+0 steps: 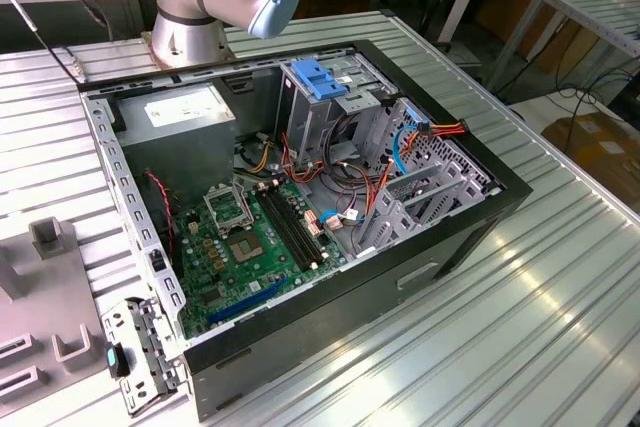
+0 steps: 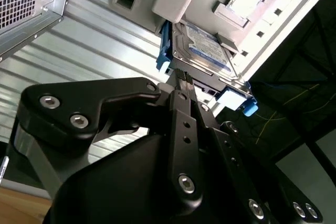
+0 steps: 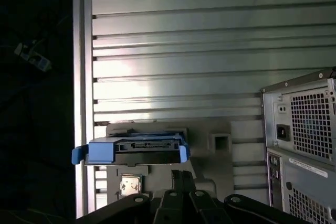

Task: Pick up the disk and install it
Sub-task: 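Reach for the disk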

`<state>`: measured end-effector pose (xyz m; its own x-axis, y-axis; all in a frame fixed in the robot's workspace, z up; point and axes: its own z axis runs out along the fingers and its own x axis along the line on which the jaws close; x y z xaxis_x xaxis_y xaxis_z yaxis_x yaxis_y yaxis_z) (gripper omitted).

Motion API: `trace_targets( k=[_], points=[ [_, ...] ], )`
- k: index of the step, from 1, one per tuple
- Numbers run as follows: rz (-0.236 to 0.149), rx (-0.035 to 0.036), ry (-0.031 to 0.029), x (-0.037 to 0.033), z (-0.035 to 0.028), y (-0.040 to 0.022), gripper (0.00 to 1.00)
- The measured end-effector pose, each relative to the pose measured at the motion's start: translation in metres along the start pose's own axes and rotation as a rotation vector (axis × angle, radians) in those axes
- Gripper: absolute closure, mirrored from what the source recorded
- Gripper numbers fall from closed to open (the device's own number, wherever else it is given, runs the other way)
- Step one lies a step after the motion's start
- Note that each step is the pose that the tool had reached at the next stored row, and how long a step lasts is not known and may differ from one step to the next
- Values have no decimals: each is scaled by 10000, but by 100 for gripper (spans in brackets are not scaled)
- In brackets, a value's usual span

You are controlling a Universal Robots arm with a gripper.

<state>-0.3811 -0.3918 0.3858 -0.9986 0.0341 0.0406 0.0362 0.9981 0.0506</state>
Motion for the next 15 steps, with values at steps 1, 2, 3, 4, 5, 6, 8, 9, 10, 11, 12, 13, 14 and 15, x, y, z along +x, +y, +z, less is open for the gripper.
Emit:
trace_targets(
  k=[1, 2, 3, 4, 5, 6, 8, 9, 10, 11, 12, 13, 14, 15],
  points=[
    [-23, -2, 4, 15, 2, 0, 89],
    [-35, -5, 7, 40, 4, 0, 89],
    [-41, -7, 11, 70, 6, 1, 89],
    [-52, -8, 18, 168, 12, 10, 89],
    [-59, -9, 21, 226, 17, 15, 89],
    [-65, -8, 25, 274, 20, 20, 89],
    [-77, -9, 38, 373, 26, 30, 89],
    [-80, -10, 43, 403, 28, 33, 89],
    [-83, -9, 51, 444, 30, 33, 89],
    [-84, -11, 57, 486, 33, 33, 89],
    [-84, -10, 61, 508, 34, 32, 89],
    [-85, -13, 67, 564, 37, 31, 89],
    [-85, -13, 71, 591, 38, 30, 89],
    [-84, -13, 72, 610, 39, 29, 89]
  ],
)
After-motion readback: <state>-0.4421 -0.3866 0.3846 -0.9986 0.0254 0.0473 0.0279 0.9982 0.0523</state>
